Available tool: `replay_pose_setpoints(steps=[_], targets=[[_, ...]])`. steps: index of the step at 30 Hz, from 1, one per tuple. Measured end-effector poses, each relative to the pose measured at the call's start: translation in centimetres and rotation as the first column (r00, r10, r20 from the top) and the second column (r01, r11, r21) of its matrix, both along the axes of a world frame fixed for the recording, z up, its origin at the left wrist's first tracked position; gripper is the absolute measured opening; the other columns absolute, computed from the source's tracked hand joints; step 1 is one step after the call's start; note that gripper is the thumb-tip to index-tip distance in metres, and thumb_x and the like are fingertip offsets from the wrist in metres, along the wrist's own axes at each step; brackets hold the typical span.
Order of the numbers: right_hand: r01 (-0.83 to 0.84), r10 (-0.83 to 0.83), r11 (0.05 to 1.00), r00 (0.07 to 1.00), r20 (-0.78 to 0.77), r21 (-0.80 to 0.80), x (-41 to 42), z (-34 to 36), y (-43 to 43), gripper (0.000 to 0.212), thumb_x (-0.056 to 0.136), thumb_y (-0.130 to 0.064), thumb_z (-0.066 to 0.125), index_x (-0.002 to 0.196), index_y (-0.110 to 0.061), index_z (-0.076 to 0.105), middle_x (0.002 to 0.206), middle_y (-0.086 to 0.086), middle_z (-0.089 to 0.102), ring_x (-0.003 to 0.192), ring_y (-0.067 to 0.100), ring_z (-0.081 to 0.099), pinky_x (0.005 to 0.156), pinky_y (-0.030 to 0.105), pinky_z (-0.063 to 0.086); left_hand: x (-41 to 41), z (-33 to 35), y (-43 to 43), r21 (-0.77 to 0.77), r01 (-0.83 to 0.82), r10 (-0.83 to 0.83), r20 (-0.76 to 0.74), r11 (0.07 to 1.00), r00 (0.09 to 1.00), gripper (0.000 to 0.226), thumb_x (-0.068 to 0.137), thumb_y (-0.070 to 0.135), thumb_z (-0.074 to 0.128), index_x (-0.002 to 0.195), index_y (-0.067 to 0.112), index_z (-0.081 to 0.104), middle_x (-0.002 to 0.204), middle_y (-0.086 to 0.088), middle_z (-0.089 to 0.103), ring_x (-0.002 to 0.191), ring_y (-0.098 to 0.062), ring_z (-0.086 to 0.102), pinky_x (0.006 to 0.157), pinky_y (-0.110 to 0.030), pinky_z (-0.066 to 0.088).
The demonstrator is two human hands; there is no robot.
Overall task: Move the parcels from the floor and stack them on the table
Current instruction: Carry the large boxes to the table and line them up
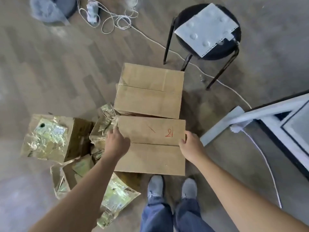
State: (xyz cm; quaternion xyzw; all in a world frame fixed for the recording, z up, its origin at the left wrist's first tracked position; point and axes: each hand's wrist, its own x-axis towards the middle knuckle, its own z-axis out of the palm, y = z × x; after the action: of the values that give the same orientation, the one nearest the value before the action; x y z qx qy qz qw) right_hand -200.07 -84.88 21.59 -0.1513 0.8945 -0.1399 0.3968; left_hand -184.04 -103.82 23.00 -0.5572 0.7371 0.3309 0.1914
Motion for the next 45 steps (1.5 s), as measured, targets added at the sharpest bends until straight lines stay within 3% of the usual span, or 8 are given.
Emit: replay_pose_setpoints(steps=[6,10,15,18,24,31,35,45], targets=[[0.198,-0.201,0.98,0.96,0.193,0.034,0.9,-7.5,1.8,0.04,0.095,-0.039,0.049,0.129,-0.018,0.044,0.114,-0.005,0.058,0.1,0.019,0.056,0.086,0.037,0.049,2.3,-8.0,-0.7,0.163,-0.321,0.326,-0.001,0.933,0.945,0.035,0.086,0.021,0.055,0.115,0.001,0.053,0.11,-0.02,0.06,0.093,-0.033,0.056,0.079,-0.037,0.046],[0.37,-0.356,0.927,0.918,0.176,-0.056,1.6,-5.6,1.4,0.033,0.093,-0.034,0.054,0.122,-0.02,0.045,0.108,-0.006,0.056,0.096,0.017,0.056,0.085,0.037,0.05,3.3,-7.1,-0.5,0.18,-0.413,0.424,-0.029,0.893,0.905,0.044,0.079,0.027,0.06,0.118,0.009,0.051,0.104,-0.013,0.057,0.094,-0.034,0.056,0.083,-0.041,0.05],[0.291,-0.282,0.937,0.957,0.072,-0.191,2.1,4.7,1.0,0.03,0.091,-0.028,0.054,0.12,-0.021,0.05,0.113,-0.004,0.058,0.102,0.019,0.057,0.083,0.035,0.049,5.7,2.0,-0.8,0.149,-0.46,0.472,-0.058,0.875,0.88,0.067,0.057,0.043,0.053,0.119,0.018,0.056,0.11,-0.014,0.059,0.098,-0.037,0.058,0.086,-0.045,0.051],[0.249,-0.258,0.947,0.966,-0.019,-0.205,2.3,12.6,1.1,0.034,0.091,-0.033,0.053,0.122,-0.021,0.052,0.123,0.003,0.054,0.114,0.027,0.051,0.093,0.042,0.046,6.5,10.4,-0.2,0.159,-0.495,0.518,-0.181,0.854,0.836,0.044,0.072,0.033,0.06,0.111,0.013,0.061,0.104,-0.013,0.064,0.089,-0.031,0.06,0.077,-0.04,0.051],[0.14,-0.211,0.918,0.964,-0.158,-0.371,3.1,28.0,3.3,0.017,0.093,-0.035,0.05,0.101,-0.022,0.056,0.111,0.004,0.053,0.099,0.022,0.052,0.077,0.031,0.039,8.0,26.3,0.2,0.21,-0.53,0.57,-0.337,0.821,0.749,0.035,0.073,0.038,0.069,0.084,0.005,0.067,0.085,-0.017,0.066,0.073,-0.028,0.058,0.067,-0.035,0.047],[0.097,-0.327,0.772,0.908,-0.262,-0.628,5.0,43.6,10.3,0.012,0.092,-0.03,0.05,0.086,-0.019,0.051,0.098,0.002,0.047,0.099,0.028,0.051,0.086,0.04,0.046,8.2,41.6,4.9,0.086,-0.403,0.377,-0.57,0.911,0.73,0.033,0.083,0.039,0.065,0.079,0.006,0.064,0.076,-0.014,0.057,0.068,-0.027,0.053,0.063,-0.033,0.042],[0.101,-0.407,0.731,0.858,-0.312,-0.675,5.6,49.4,18.1,0.013,0.093,-0.029,0.048,0.082,-0.023,0.05,0.099,0.001,0.044,0.097,0.027,0.05,0.077,0.032,0.037,7.0,46.8,11.3,0.111,-0.281,0.284,-0.644,0.953,0.71,0.029,0.082,0.039,0.063,0.073,0.011,0.064,0.076,-0.014,0.057,0.072,-0.028,0.054,0.066,-0.034,0.041],[0.33,-0.658,0.714,0.616,-0.433,-0.617,7.3,53.3,41.1,0.014,0.093,-0.025,0.05,0.099,-0.016,0.059,0.101,0.005,0.045,0.103,0.03,0.052,0.078,0.028,0.034,1.2,51.3,30.8,0.109,0.147,-0.015,-0.751,0.983,0.66,0.03,0.073,0.041,0.065,0.074,0.012,0.066,0.087,-0.018,0.065,0.08,-0.027,0.056,0.07,-0.033,0.04]])
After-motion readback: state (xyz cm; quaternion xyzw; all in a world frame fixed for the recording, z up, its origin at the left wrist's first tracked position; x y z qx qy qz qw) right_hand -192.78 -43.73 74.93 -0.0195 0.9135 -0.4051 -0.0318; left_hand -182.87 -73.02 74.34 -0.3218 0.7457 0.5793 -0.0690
